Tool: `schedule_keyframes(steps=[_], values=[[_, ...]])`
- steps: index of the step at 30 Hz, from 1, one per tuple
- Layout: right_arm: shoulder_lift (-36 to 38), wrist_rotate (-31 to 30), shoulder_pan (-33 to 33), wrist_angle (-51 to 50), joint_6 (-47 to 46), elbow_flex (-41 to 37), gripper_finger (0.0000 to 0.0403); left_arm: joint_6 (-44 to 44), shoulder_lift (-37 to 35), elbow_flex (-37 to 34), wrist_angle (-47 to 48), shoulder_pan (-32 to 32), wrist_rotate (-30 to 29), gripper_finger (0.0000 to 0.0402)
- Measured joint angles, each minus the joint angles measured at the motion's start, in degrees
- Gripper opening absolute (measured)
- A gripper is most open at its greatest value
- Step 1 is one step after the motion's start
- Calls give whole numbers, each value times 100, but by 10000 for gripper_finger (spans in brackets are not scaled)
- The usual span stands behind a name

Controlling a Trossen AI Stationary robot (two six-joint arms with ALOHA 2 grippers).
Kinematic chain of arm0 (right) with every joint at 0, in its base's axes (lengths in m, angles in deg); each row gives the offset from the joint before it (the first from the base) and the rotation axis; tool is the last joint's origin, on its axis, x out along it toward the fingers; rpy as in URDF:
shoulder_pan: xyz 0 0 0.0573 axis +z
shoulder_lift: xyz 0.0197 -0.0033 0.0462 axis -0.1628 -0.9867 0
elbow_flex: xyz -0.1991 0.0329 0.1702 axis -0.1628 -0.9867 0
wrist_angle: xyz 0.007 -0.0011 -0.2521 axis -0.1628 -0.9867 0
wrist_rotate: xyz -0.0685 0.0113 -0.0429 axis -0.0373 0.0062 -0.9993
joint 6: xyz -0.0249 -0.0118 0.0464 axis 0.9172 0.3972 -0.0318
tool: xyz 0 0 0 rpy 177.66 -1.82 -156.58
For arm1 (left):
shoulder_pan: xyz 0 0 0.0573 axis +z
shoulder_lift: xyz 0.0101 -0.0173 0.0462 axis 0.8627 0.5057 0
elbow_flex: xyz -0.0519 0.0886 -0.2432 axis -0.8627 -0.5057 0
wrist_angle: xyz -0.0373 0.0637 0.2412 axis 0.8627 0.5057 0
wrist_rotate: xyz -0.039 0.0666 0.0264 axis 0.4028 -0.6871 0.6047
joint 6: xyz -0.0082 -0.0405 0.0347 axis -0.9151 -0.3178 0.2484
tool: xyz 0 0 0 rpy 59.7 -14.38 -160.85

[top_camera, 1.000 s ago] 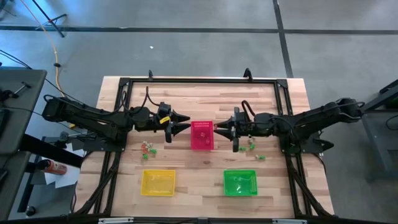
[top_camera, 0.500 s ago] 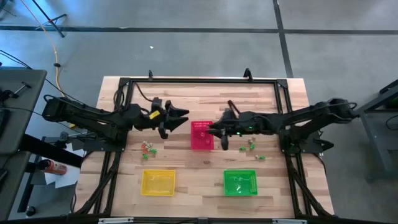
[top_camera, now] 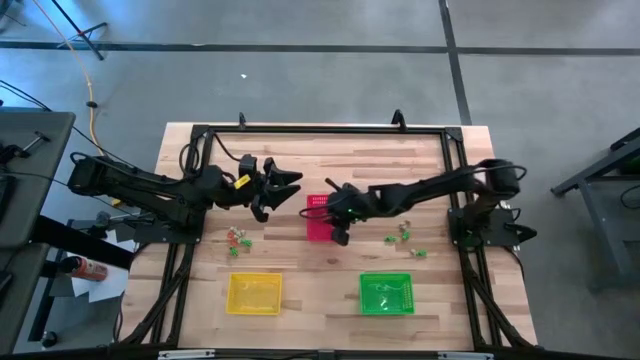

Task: Sort Halloween decoration
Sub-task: Put the right orange pumpkin toy into the red bin, then put the top orange pumpkin toy into the red bin

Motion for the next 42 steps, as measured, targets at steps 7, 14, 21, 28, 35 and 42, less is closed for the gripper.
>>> schedule_keyframes(steps=[7,14,21,28,35,42], values=[[-517,-1,-67,74,0,0,87,0,0,0,22,4,0,197],[-563,131,-67,103,0,0,87,0,0,0,25,4,0,197],[-563,160,-67,117,-4,15,103,0,0,0,25,4,0,197],[-562,176,-67,115,-144,15,192,14,0,0,25,4,0,197],[-316,495,-74,0,-150,15,244,293,0,-2,22,4,-2,197],[876,491,-286,-429,-3,15,248,301,0,-4,21,4,-2,197]])
